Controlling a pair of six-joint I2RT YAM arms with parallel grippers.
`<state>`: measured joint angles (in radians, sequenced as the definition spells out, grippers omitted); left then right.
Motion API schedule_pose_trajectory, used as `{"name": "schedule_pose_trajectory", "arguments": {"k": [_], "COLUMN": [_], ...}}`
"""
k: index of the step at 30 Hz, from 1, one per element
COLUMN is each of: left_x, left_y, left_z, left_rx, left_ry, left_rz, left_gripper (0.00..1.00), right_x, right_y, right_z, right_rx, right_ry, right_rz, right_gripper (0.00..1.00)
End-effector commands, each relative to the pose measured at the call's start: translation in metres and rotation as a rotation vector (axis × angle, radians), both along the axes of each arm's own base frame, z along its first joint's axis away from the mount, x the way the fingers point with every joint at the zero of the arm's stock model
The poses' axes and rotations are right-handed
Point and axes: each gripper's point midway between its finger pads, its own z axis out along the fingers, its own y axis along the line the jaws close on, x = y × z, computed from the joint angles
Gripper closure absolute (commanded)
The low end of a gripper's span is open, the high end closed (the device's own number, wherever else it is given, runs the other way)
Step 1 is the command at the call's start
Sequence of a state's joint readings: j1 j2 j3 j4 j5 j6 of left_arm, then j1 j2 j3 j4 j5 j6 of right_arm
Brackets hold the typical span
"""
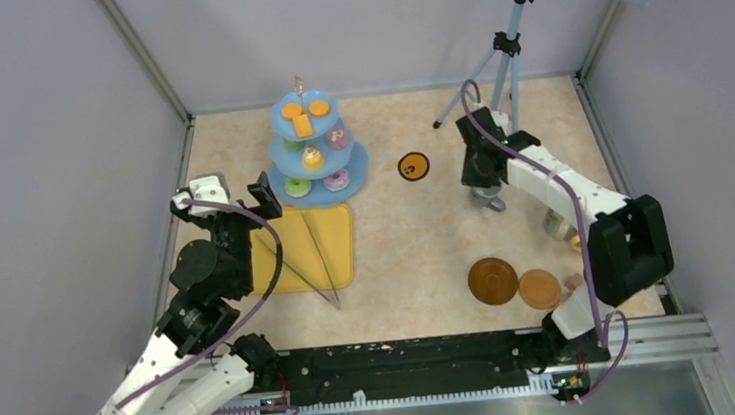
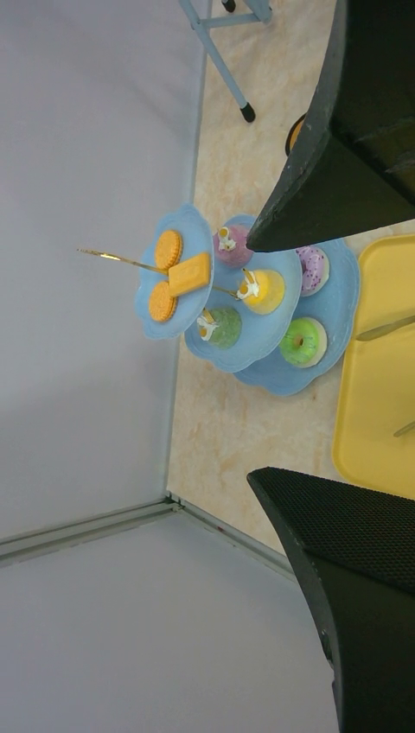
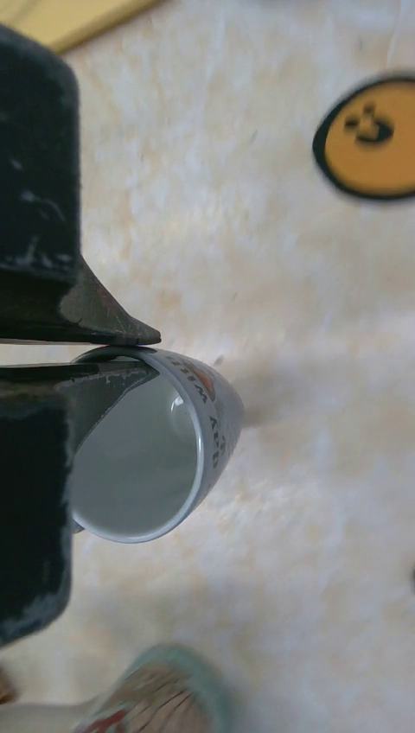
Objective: Serve the afternoon tea
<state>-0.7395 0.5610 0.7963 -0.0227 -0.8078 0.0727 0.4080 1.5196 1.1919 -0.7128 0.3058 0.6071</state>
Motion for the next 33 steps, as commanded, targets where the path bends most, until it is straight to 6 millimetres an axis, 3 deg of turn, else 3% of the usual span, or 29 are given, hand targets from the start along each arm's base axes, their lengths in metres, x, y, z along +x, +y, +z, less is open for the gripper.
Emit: {"name": "schedule_pose_trajectory", "arguments": {"k": [1,8,14,24,33], "left_x": [-0.003,-0.002,-0.004,-0.001,-0.001], "left_y": [0.002,-0.001,0.003,-0.001,0.000], "left_z": [0.011,0.011,0.012,0.009,0.008], "left_rx": [-0.040,-0.043,-0.049,-0.040,-0.036], "left_ry": [-0.035,-0.035,-0.041,-0.030,-0.028], "left_rz": [-0.004,-0.013,-0.005,-0.011,-0.005], "left_gripper": [0.01,0.01,0.01,0.01,0.01], "right_x": [0.064,0.114,0.124,0.140,0.140], "right_y": [0.068,0.116,0.138,0.154,0.162], "right_z": [0.035,0.047,0.023,0.017,0.007], "right_rx": [0.037,-0.144,-0.173,-0.190,-0.169], "right_ry": [-0.159,-0.190,-0.120,-0.122,-0.093], "right_rz": [0.316,0.708,0.937,1.053,1.072], "right_gripper": [1.00,1.00,1.00,1.00,1.00]}}
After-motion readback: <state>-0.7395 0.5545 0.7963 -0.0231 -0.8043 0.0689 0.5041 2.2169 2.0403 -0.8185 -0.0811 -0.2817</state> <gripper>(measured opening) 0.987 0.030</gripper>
